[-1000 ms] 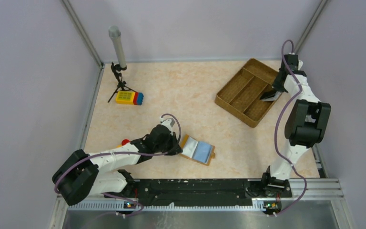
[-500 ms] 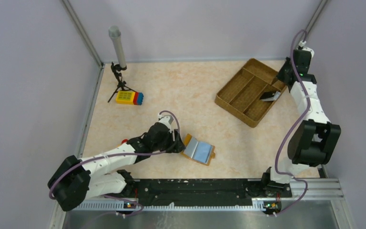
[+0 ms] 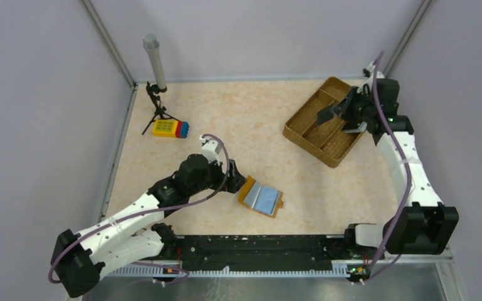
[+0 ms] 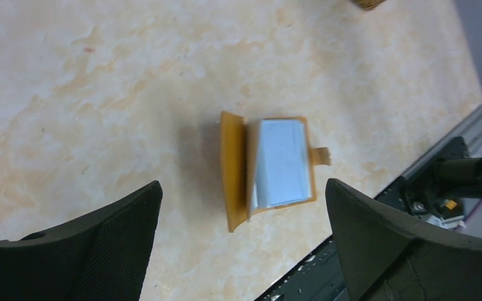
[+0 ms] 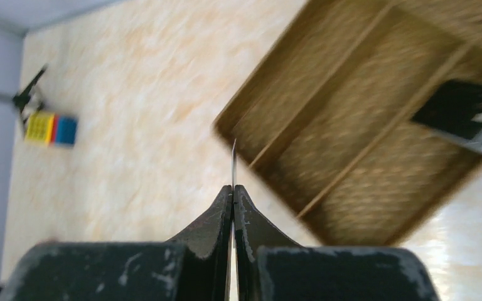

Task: Put the credit cards into the card holder
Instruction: Insert the credit card into the card holder.

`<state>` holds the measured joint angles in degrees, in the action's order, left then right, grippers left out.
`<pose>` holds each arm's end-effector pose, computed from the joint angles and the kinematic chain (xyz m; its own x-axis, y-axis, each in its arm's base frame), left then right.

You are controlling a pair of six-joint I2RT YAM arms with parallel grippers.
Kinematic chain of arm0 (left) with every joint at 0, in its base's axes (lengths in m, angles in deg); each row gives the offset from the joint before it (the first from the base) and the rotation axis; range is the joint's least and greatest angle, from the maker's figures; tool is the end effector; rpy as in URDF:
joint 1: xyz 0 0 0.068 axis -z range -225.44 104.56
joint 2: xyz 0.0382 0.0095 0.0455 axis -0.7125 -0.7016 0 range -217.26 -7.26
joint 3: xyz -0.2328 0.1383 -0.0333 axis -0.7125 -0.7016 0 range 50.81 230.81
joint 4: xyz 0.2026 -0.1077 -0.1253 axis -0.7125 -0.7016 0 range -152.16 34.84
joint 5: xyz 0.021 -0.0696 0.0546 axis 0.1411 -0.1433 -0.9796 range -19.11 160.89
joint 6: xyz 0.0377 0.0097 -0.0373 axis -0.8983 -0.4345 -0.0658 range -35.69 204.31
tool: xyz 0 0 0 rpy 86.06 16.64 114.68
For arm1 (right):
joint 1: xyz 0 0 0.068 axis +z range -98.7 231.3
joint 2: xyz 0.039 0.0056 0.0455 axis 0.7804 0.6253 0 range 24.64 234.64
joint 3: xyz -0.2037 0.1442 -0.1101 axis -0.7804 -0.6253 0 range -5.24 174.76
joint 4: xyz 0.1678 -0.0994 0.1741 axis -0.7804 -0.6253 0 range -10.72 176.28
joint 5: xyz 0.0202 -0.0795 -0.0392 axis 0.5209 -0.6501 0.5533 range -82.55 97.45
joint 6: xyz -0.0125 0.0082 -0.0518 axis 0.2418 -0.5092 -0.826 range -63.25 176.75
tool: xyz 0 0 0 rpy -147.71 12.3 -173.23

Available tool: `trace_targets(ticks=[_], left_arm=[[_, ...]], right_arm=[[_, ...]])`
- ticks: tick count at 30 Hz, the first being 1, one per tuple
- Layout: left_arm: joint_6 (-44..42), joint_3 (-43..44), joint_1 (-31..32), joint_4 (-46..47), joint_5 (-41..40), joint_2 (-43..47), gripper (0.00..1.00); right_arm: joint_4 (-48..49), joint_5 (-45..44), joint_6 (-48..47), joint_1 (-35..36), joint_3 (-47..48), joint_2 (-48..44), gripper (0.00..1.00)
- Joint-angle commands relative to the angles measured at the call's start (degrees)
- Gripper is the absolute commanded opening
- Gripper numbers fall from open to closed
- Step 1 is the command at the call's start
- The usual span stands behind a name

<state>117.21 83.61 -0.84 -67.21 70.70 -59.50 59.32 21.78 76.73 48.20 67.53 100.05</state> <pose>0.1445 -0.1424 0.2401 -0.6927 -0.0800 -0.7168 0.3856 0.7988 -0.4618 0.2953 -0.0072 0.3641 -0.5192 0.3597 -0.7753 0.0160 0.9110 0.4120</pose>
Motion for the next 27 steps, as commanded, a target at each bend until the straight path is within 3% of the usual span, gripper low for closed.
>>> trace_targets(ticks=[1,5,8,12,20,27], left_arm=[[-6.10,3.81,-0.21,7.85,11.35,2.82,0.99],[-7.06,6.86,-0.21,11.39,23.12,0.10,0.99],[-7.07,7.79,-0.24,13.97,27.64,-2.36,0.99],[-7.77,8.12,-0.30,13.40,27.31,-3.51,0.99],[-8.80,6.04,-0.69,12.32,22.60,-0.68,0.99],[-6.29,4.86,-0.98,16.01,27.41,-1.39,0.95]], right_arm=[[-2.23,11.46,-0.16,8.17,-5.92,-5.34,0.00],[-2.55,19.44,0.11,15.82,-8.45,-6.95,0.00],[-1.32,25.90,0.64,21.74,-9.63,-7.16,0.00],[2.33,32.62,2.29,27.18,-11.28,-6.85,0.00],[1.03,36.14,0.36,32.45,-11.95,-5.22,0.00],[2.10,39.31,0.02,34.84,-12.40,-4.48,0.00]])
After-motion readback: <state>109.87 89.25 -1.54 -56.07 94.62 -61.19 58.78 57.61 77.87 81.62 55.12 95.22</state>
